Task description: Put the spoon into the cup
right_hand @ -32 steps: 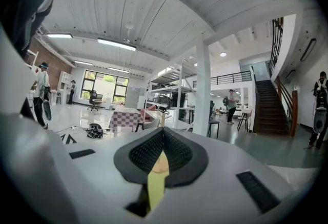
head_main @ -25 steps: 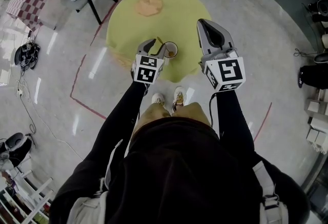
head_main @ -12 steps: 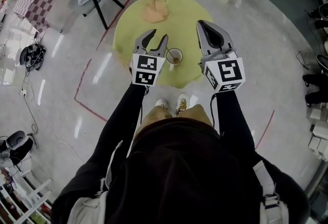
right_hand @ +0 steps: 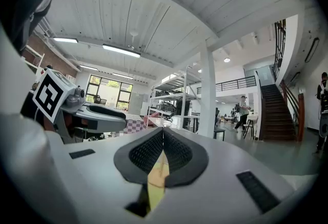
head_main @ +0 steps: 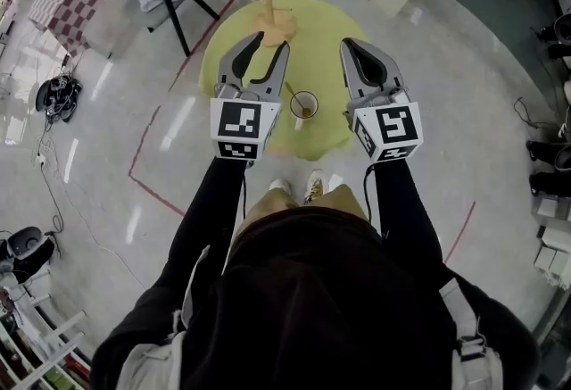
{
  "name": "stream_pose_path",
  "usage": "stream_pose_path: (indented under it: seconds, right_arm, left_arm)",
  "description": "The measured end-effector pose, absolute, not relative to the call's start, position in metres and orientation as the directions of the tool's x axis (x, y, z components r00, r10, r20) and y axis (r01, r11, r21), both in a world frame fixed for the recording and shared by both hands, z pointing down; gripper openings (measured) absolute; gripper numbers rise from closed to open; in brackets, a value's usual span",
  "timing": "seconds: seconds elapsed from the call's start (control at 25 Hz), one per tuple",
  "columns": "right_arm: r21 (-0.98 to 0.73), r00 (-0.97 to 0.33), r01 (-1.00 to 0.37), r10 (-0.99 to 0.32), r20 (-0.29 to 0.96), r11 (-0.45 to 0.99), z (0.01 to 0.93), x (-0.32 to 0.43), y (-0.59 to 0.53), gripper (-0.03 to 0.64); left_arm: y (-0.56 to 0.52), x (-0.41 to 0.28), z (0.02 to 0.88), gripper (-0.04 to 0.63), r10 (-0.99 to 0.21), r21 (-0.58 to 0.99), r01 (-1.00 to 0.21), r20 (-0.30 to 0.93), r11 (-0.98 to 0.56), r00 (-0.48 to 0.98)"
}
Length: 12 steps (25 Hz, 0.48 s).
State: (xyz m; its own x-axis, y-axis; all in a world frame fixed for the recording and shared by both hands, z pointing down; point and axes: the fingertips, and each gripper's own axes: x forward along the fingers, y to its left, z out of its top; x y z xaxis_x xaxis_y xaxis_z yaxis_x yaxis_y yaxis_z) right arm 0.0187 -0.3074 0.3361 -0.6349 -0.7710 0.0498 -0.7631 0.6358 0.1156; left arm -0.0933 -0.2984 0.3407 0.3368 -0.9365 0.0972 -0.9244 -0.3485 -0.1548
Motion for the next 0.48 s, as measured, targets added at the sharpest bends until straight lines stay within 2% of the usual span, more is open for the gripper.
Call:
stream_pose_path:
  seconds: [0.24,0.48]
  right_arm:
    - [0.121,-0.600,-0.792,-0.799,0.028,0.599,0.327,0.021,-0.308,0.028]
    - [0.130,-0.619,-0.775,-0.785,0.044,0.618,0.327,0.016,-0.302,0.028]
  left_arm:
    - [-0.289,-0.097,0.315,0.167,-0.944,-0.166,-0.929,0.048,-0.330,0.326]
    - [-0.282,-0.106,0.310,0.167,-0.950,-0.138,-0.940,0.052,-0.313,0.309]
